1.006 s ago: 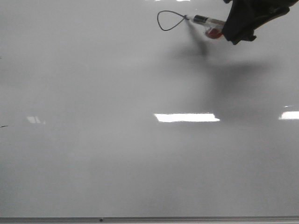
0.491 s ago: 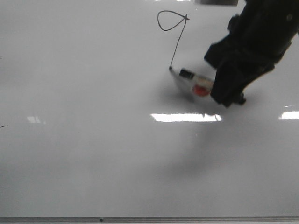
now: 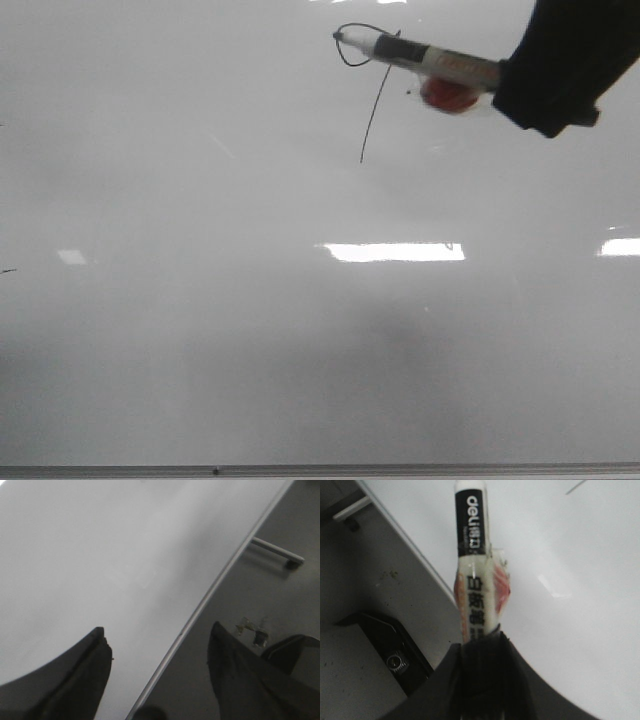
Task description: Write number 9 on whiteboard
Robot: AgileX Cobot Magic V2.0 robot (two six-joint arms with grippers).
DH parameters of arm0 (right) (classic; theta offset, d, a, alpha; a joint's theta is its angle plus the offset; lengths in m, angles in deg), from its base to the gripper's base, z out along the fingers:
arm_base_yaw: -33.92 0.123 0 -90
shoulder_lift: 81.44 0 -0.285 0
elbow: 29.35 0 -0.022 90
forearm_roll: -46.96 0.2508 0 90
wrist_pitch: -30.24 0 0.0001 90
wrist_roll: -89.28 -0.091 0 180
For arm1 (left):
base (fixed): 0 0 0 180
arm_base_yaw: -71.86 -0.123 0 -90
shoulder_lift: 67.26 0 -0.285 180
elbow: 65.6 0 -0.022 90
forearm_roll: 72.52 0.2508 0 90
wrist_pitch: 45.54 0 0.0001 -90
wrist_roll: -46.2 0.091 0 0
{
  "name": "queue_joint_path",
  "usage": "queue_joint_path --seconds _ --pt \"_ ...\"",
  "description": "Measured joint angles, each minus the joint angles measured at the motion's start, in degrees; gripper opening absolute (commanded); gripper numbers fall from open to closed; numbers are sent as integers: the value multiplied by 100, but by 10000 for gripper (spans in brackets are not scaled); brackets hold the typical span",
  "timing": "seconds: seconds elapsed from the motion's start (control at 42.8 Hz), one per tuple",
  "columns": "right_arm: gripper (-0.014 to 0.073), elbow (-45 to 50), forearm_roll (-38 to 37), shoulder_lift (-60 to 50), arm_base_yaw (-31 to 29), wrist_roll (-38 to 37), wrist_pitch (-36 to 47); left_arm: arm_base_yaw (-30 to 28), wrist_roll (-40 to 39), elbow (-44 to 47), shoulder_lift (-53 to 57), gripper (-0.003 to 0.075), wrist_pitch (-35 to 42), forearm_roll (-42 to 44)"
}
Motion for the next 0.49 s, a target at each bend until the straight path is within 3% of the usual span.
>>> queue_joint_path --seconds 0.281,0.491 --pt "-67 54 11 -845 454 813 -1316 1560 607 -744 -1030 422 -101 -135" --pt "-67 54 108 -946 543 1014 -1665 2418 774 -1458 -1998 422 -153 -159"
